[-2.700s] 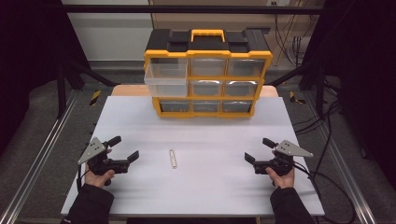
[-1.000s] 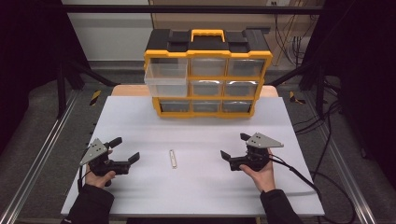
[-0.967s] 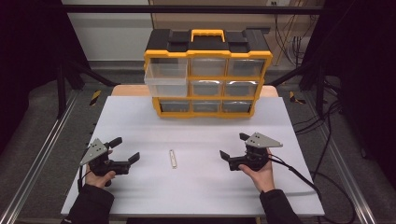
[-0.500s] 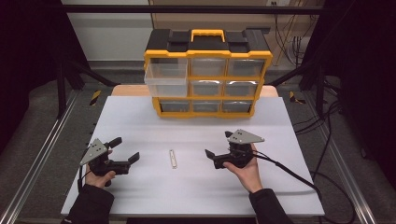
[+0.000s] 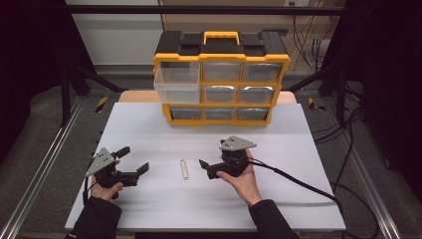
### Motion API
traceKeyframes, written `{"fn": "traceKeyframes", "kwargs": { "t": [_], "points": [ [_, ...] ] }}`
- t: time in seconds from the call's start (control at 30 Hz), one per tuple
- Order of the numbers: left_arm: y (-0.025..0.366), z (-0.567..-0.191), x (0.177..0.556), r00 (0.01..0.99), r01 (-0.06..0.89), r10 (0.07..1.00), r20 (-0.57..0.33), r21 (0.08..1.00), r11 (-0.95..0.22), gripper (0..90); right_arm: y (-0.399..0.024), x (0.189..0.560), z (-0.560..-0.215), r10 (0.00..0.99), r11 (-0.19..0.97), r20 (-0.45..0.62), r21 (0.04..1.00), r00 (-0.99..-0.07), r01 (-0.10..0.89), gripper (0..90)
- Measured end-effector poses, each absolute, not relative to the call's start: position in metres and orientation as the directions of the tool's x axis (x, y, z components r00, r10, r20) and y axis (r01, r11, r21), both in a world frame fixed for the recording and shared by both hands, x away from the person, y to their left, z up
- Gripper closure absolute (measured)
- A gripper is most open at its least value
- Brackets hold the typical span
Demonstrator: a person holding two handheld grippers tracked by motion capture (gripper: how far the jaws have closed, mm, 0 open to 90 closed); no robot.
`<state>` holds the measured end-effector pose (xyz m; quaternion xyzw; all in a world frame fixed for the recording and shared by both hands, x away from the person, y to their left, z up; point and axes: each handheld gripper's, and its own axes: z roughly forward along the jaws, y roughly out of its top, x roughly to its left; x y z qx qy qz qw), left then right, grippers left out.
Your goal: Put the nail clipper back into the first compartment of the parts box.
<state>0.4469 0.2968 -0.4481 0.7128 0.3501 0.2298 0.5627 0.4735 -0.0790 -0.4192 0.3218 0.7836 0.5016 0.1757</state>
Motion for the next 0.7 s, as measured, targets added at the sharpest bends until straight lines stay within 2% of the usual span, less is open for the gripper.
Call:
{"fn": "traceKeyframes", "kwargs": {
  "t": [0.7],
  "points": [
    [0.296, -0.449, 0.448, 0.648, 0.244, 0.759, -0.064, 0.961, -0.127, 1.8, -0.023, 0.484, -0.443, 0.64, 0.411, 0.031, 0.831, -0.767, 0.376, 2.8]
  ]
}}
